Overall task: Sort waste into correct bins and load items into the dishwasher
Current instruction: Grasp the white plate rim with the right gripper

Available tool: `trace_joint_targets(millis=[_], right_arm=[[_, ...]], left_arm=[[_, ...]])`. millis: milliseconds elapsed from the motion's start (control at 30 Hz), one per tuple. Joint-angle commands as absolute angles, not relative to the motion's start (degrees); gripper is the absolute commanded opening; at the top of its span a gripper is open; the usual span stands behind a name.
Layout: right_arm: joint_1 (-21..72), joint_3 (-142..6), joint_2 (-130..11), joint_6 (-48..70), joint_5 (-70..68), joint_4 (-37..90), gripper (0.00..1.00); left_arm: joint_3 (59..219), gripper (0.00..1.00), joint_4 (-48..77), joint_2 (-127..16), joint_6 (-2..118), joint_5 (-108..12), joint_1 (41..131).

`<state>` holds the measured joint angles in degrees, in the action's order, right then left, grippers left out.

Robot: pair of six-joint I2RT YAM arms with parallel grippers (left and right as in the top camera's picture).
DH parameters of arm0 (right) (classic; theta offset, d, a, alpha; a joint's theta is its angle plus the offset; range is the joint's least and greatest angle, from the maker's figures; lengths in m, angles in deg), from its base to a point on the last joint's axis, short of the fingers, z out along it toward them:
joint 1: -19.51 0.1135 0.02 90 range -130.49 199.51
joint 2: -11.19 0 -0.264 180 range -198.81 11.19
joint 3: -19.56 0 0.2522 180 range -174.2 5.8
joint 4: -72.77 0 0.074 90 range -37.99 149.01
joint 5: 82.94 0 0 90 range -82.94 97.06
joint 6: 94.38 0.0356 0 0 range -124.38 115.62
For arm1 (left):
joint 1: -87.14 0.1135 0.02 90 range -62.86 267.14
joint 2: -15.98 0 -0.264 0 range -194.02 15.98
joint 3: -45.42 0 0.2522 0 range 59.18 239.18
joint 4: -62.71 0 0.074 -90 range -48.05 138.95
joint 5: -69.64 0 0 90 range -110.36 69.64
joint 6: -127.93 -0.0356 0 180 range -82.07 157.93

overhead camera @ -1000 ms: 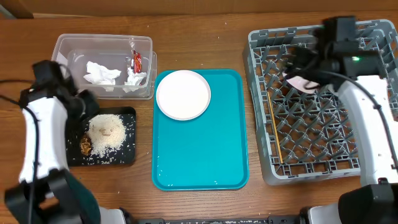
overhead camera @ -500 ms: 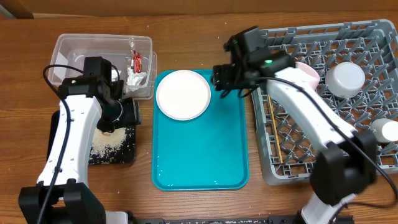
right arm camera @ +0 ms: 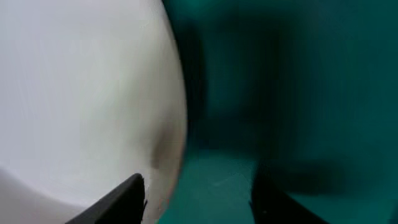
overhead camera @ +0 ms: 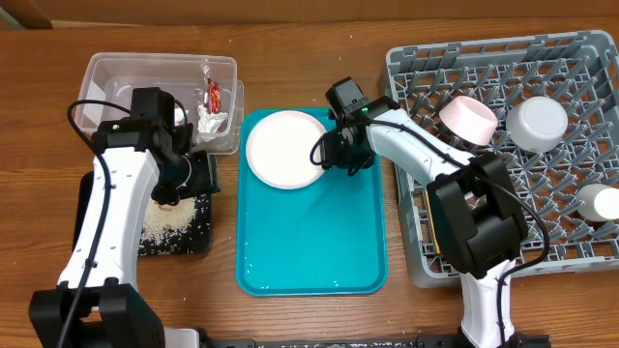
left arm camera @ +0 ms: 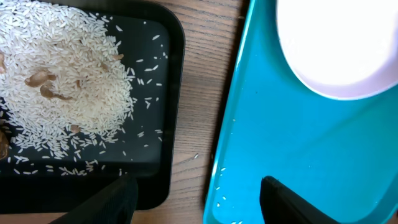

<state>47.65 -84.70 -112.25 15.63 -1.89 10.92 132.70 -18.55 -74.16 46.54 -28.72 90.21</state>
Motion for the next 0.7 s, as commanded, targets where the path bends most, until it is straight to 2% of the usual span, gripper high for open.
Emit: trace_joint_targets(millis=[0, 167, 433, 667], right_arm=[[47.6, -85.8, -112.9, 18.4, 6.3, 8.9, 0.49], [47.5, -85.8, -112.9, 18.4, 8.3, 5.9, 0.29], [47.5, -85.9, -112.8, 18.3, 6.6, 4.6, 0.04], [47.0, -89.1, -110.7, 17.7, 7.1, 0.1, 0.04]], left_arm=[[132.4, 0.65, -18.3, -74.3, 47.0, -28.3, 90.0], [132.4, 0.66, -18.2, -74.3, 47.0, -28.3, 90.0], [132.4, 0.66, -18.3, -74.3, 47.0, -28.3, 90.0], [132.4, 0.66, -18.3, -74.3, 47.0, -28.3, 90.0]])
